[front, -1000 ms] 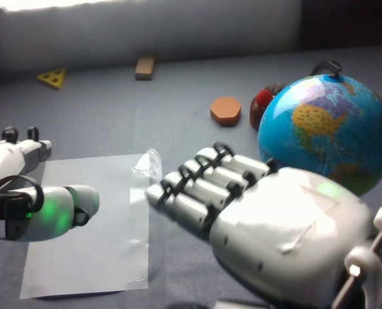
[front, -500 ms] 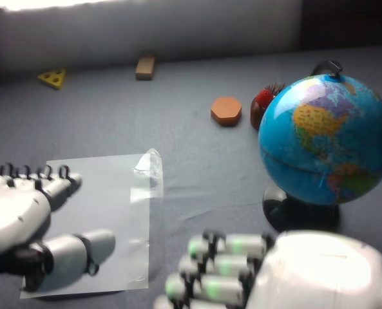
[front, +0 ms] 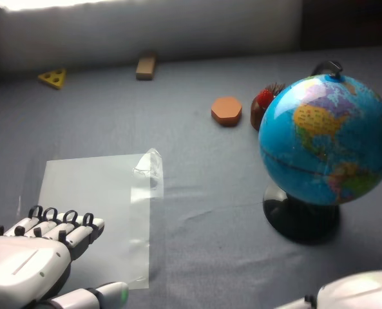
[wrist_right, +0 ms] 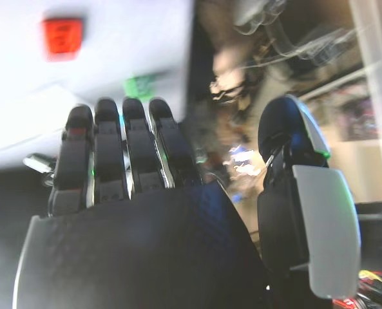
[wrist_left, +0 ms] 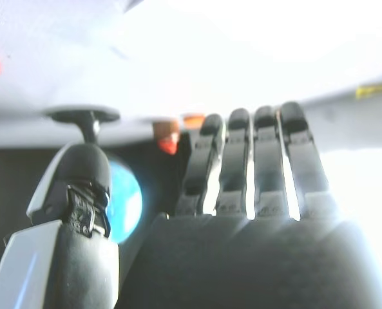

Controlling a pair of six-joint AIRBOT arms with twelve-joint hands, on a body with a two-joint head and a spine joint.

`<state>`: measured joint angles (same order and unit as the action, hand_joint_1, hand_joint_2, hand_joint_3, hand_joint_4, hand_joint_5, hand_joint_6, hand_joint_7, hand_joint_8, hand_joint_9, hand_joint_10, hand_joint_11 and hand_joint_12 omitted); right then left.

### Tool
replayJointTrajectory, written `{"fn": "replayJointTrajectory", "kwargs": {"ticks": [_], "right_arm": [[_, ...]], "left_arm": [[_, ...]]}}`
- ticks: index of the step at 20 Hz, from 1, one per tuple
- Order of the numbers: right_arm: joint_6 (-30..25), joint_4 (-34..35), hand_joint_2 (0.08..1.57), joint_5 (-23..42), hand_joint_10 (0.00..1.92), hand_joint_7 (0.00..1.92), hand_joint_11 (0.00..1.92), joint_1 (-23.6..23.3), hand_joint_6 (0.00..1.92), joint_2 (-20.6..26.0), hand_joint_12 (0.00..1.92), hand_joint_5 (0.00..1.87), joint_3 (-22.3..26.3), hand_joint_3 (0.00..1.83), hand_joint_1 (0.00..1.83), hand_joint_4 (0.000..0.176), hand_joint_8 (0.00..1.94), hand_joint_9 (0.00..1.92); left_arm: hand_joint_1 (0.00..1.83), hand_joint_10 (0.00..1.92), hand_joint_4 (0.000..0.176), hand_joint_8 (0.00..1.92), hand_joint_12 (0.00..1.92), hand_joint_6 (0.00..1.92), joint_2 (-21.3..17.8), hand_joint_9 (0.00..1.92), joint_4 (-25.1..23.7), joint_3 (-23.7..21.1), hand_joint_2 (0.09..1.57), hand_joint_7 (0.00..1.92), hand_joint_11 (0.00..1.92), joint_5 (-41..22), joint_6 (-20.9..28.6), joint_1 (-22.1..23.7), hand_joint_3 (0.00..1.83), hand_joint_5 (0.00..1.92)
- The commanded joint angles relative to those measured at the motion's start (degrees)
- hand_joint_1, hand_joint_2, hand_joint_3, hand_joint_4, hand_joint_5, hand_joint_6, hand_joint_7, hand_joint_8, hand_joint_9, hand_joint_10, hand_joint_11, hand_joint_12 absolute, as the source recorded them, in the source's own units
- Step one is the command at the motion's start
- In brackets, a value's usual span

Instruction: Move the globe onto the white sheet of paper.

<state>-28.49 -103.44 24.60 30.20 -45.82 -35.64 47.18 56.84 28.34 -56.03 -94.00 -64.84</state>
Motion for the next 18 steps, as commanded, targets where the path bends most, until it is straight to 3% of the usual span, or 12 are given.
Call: {"fn": "replayJointTrajectory", "kwargs": {"ticks": [1, 2, 6, 12, 18], "right_arm": [[6.8, 7.8, 1.2, 4.2, 0.03, 0.05, 0.0, 0.6, 0.02, 0.7, 0.0, 0.04, -0.8, 0.02, 0.04, 0.0, 0.01, 0.05], [14.8, 15.1, 1.2, 6.9, 0.03, 0.05, 0.0, 2.2, 0.02, 1.5, 0.0, 0.04, -2.1, 0.02, 0.04, 0.0, 0.01, 0.05], [32.0, 33.0, 1.21, 15.5, 0.02, 0.04, 0.0, 7.9, 0.01, 4.2, 0.0, 0.04, -5.8, 0.03, 0.02, 0.0, 0.0, 0.04], [37.8, 38.2, 1.21, 25.0, 0.02, 0.02, 0.0, 16.0, 0.01, 5.1, 0.0, 0.03, -13.6, 0.02, 0.01, 0.0, 0.0, 0.04], [46.2, 47.9, 1.2, 27.1, 0.02, 0.02, 0.0, 22.4, 0.01, 3.2, 0.0, 0.03, -21.1, 0.02, 0.01, 0.0, 0.0, 0.04]], "left_arm": [[0.0, 0.0, 0.0, 0.0, 0.29, 0.0, 0.7, 0.07, -3.9, 0.6, 1.21, 0.1, 0.0, -6.5, 1.8, -0.5, 0.0, 0.07], [0.0, 0.0, 0.0, 0.0, 0.29, 0.0, 1.2, 0.07, -4.2, 1.0, 1.21, 0.1, 0.0, -7.9, 1.8, -1.2, 0.0, 0.07], [0.0, 0.0, 0.0, 0.0, 0.27, 0.01, 1.9, 0.07, -6.1, 2.3, 1.22, 0.1, 0.0, -8.4, 1.3, -1.4, 0.0, 0.1], [0.0, 0.0, 0.0, 0.0, 0.24, 0.0, 3.1, 0.07, -8.2, 3.9, 1.21, 0.08, 0.0, -6.8, 2.4, -2.4, 0.0, 0.03], [0.0, 0.0, 0.0, 0.0, 0.23, 0.0, 2.8, 0.07, -7.0, 3.9, 1.22, 0.08, 0.0, -6.7, 2.6, -1.8, 0.0, 0.04]]}}
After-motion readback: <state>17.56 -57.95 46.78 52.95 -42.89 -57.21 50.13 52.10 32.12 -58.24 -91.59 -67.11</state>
